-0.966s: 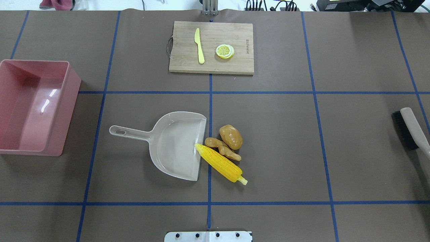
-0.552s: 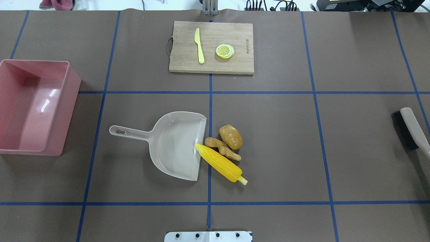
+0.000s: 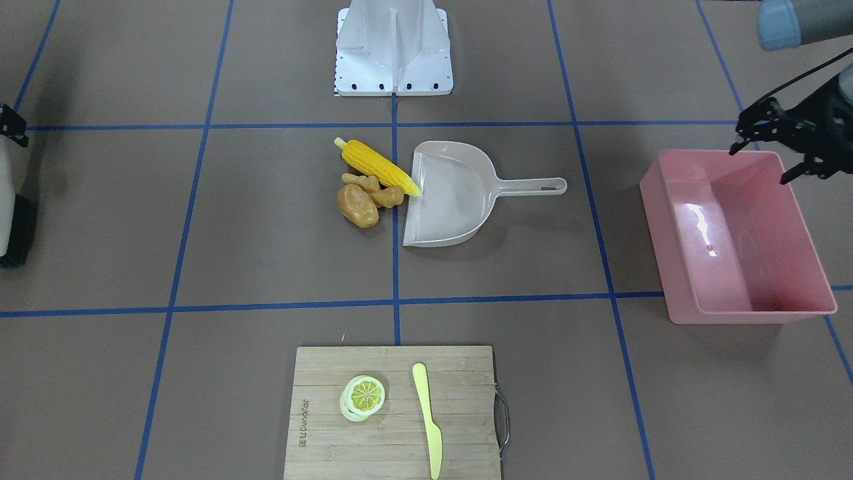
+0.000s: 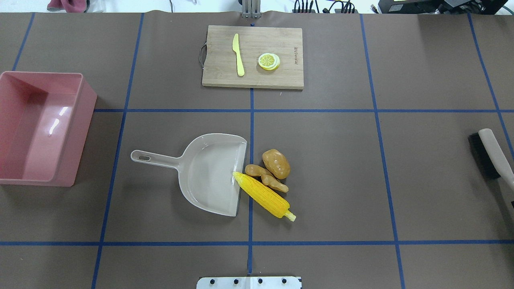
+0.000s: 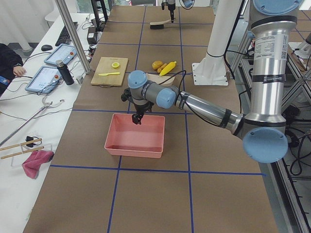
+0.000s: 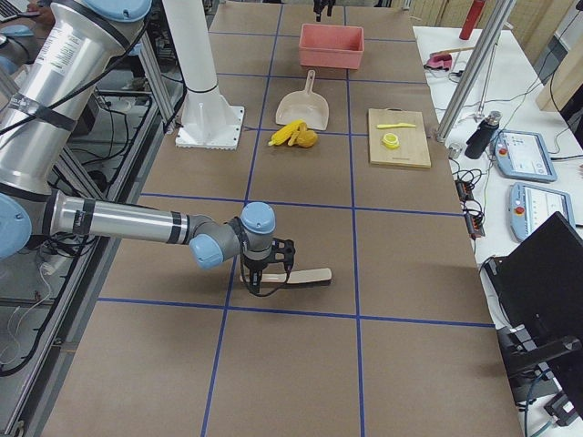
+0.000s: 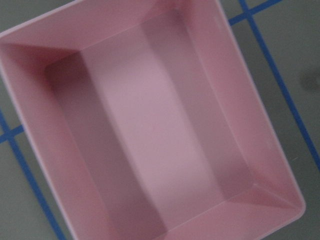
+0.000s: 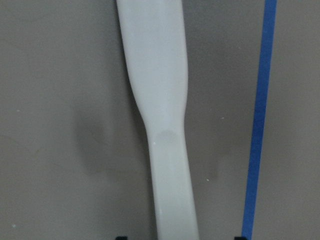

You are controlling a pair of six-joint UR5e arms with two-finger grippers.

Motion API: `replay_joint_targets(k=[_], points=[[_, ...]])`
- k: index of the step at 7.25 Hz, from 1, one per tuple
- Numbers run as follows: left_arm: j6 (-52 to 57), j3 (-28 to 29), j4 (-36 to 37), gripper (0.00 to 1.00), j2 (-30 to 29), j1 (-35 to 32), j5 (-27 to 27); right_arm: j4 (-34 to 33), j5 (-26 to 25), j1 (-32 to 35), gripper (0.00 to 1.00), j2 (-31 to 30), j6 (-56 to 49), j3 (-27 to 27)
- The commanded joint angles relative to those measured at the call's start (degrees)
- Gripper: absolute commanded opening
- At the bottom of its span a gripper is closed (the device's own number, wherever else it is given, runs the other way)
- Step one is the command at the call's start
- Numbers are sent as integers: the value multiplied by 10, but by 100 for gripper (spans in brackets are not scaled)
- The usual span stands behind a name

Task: Sweep and dump trash into bin
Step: 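Move the left gripper to the dustpan handle while the right gripper lifts the white brush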

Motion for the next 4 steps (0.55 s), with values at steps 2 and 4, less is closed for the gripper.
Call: replay_joint_targets(k=[2,4], points=[[7,10,-19,98,-110,68,2,0,14,2,0,-3,-5,14],[6,5,-26,98,-126,76,1,-53,21,-11,0,4,0,84]])
